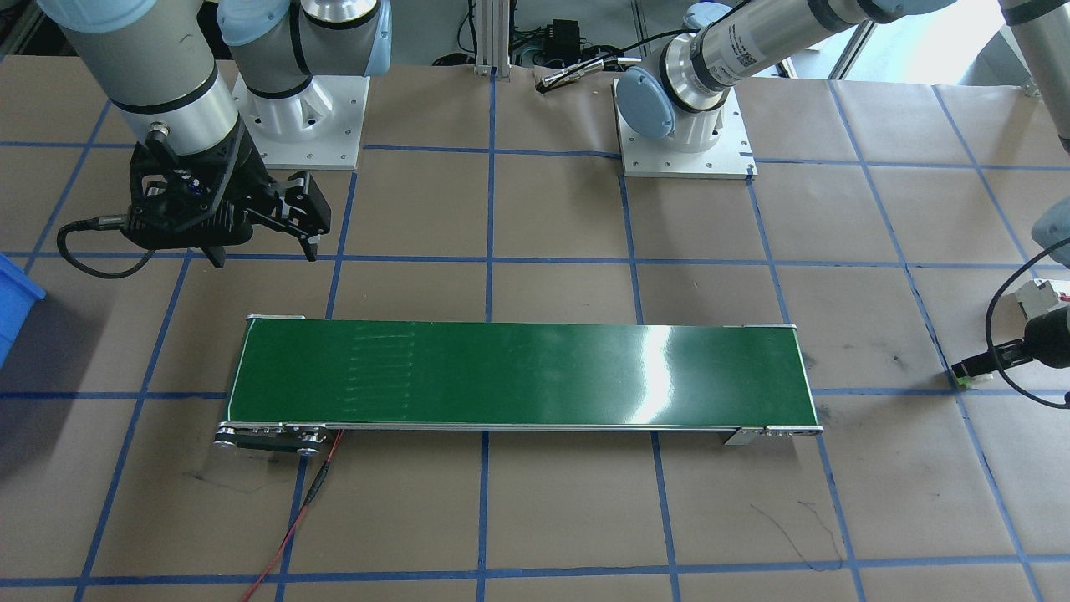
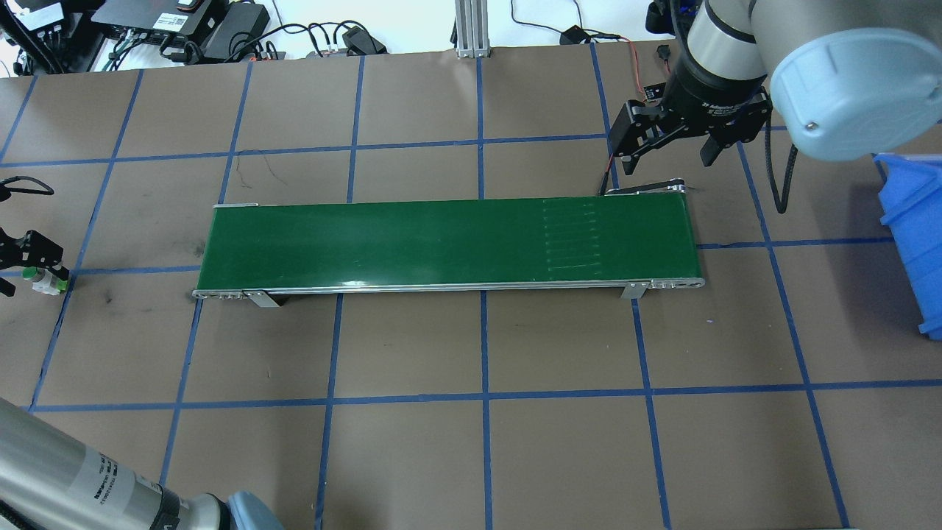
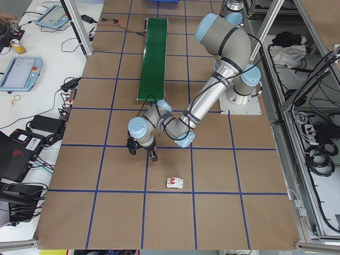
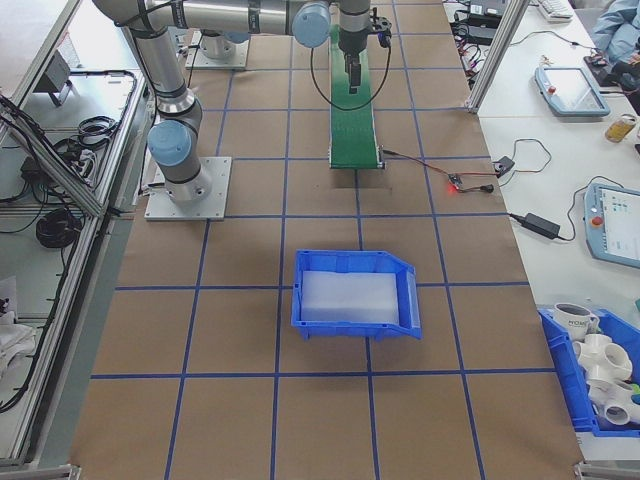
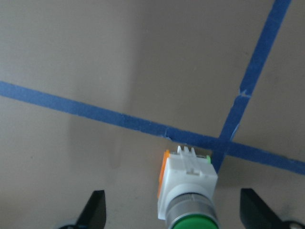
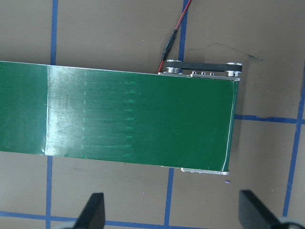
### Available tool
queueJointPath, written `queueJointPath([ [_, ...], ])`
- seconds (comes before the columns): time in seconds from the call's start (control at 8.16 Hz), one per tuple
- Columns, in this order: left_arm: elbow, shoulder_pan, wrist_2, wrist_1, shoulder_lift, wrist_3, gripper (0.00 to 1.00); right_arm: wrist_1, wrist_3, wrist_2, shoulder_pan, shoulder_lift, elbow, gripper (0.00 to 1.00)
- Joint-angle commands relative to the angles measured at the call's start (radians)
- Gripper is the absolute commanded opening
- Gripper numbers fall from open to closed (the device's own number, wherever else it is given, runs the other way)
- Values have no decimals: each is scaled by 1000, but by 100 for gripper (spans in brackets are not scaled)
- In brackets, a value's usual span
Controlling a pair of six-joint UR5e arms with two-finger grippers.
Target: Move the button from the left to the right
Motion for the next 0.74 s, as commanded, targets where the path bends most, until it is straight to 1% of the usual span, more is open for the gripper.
queueJointPath([
  [0.0, 1, 0, -1, 17, -17, 0, 52, -1, 0, 0, 0, 0, 1, 100],
  [0.12, 4, 0, -1, 19, -17, 0, 9, 0, 0, 0, 0, 0, 1, 100],
  [0.25, 6, 0, -4, 17, -17, 0, 0, 0, 0, 0, 0, 0, 1, 100],
  [0.49, 15, -2, -11, 7, 12, 3, 0, -1, 0, 0, 0, 0, 1, 100],
  [0.61, 18, -9, -19, 0, 63, 5, 0, 0, 0, 0, 0, 0, 1, 100],
])
